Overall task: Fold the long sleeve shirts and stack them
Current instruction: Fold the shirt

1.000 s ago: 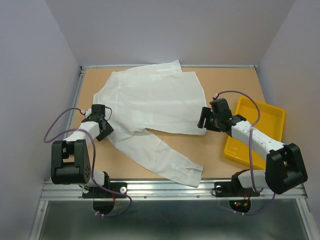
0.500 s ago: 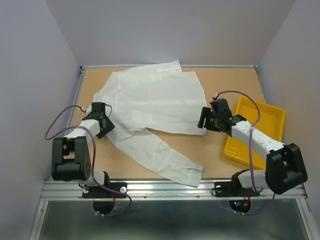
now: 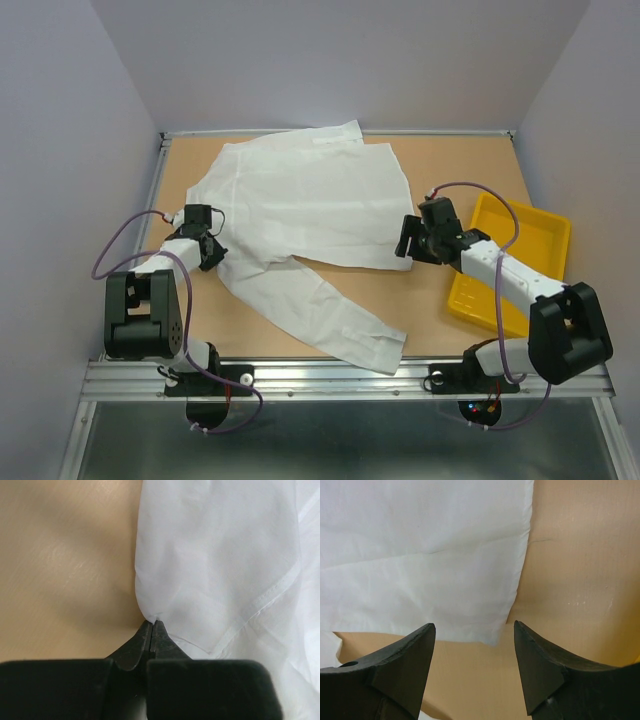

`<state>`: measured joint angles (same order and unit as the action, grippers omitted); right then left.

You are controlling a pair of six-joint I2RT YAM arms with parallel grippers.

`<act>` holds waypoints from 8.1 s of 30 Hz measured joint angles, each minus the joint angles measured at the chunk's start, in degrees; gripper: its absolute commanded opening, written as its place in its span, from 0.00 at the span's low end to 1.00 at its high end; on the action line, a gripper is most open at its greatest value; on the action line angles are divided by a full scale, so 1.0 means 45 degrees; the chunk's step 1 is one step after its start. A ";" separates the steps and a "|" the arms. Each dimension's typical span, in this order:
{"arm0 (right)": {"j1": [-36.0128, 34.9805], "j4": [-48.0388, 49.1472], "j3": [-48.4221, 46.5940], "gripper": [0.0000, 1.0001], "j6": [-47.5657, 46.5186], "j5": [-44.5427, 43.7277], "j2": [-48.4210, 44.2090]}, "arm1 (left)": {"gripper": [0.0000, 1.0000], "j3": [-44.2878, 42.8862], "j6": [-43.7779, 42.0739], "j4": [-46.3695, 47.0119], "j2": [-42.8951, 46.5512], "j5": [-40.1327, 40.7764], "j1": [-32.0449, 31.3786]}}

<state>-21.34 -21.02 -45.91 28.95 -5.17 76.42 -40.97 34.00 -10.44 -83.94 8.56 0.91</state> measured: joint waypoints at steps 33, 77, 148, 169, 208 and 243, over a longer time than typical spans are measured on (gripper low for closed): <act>0.0000 0.0253 0.0622 0.53 0.1904 -0.0865 0.1661 | 0.00 -0.0520 -0.0690 -0.3546 0.2783 -0.0262 -0.0107; 0.0058 -0.1287 -0.4104 0.04 -0.0495 -0.1880 0.4323 | 0.07 -0.2531 -0.1069 -0.4527 0.0860 0.0092 0.0457; 0.1885 0.1846 -0.3264 0.25 0.1010 0.1889 0.5819 | 0.54 -0.3857 -0.1214 -0.1603 -0.1729 -0.0792 0.0685; 0.2089 0.2356 -0.1433 0.34 0.0865 0.1384 0.4201 | 0.82 -0.3390 -0.1107 -0.2176 -0.2215 0.0355 0.1069; -1.0846 -0.2671 -0.2283 0.01 -0.3026 -0.0277 0.4187 | 0.99 0.0607 -0.2356 0.0763 0.6130 -0.1758 0.1069; -0.5795 -0.0631 -1.7252 0.01 -0.8252 -0.4809 1.1166 | 0.99 0.0607 -0.2089 0.1224 0.6319 -0.2132 0.0865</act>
<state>-47.42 -23.86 -123.55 -8.19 -26.81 126.67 -38.24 24.60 -4.93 -55.51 -1.04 4.80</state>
